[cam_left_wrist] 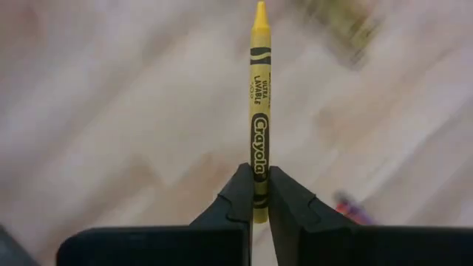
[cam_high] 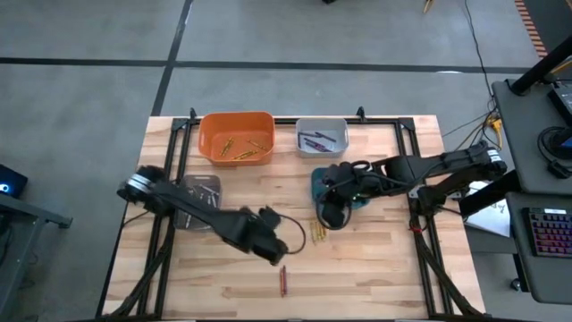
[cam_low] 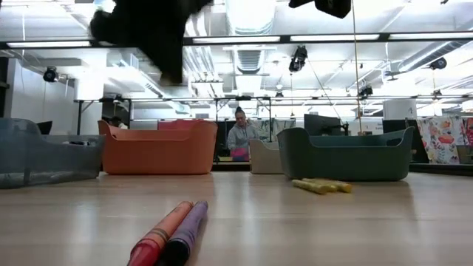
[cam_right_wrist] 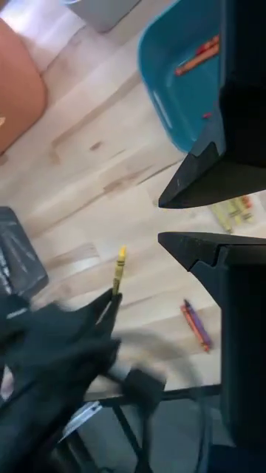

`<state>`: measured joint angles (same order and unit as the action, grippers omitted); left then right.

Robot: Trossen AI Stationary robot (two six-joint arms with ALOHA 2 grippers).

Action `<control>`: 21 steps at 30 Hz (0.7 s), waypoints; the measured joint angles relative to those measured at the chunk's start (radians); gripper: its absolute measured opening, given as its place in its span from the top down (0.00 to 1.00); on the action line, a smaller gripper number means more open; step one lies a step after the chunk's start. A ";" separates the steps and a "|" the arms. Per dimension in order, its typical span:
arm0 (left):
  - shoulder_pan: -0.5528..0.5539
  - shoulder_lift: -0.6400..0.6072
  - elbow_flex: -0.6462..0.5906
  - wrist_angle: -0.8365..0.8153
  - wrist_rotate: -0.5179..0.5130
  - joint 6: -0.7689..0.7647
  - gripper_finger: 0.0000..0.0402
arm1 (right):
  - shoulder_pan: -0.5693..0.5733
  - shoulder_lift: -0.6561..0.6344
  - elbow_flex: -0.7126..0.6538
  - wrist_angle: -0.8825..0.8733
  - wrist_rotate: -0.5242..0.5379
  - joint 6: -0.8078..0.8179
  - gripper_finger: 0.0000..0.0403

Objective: Sort crayons
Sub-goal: Put the yellow crayon into the orange bin

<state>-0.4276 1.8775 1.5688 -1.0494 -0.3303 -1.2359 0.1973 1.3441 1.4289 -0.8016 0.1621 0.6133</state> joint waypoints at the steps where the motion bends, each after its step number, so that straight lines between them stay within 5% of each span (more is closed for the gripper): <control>1: -0.002 -0.040 0.000 0.010 -0.042 0.037 1.00 | 0.005 0.000 -0.006 0.018 0.011 0.000 0.86; 6: -0.047 -0.239 0.003 0.140 -0.284 0.305 1.00 | 0.028 0.001 -0.044 0.230 0.022 -0.010 0.85; 11: -0.145 -0.376 0.004 0.316 -0.490 0.569 1.00 | 0.074 0.001 -0.066 0.629 0.021 -0.196 0.85; 16: -0.227 -0.451 0.004 0.442 -0.558 0.674 1.00 | 0.104 0.001 -0.078 0.961 0.022 -0.364 0.85; 21: -0.242 -0.466 0.004 0.721 -0.506 0.952 1.00 | 0.104 0.001 -0.078 1.140 0.017 -0.399 0.85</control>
<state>-0.6693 1.4118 1.5726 -0.3279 -0.8365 -0.2841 0.3012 1.3449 1.3514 0.3382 0.1787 0.2147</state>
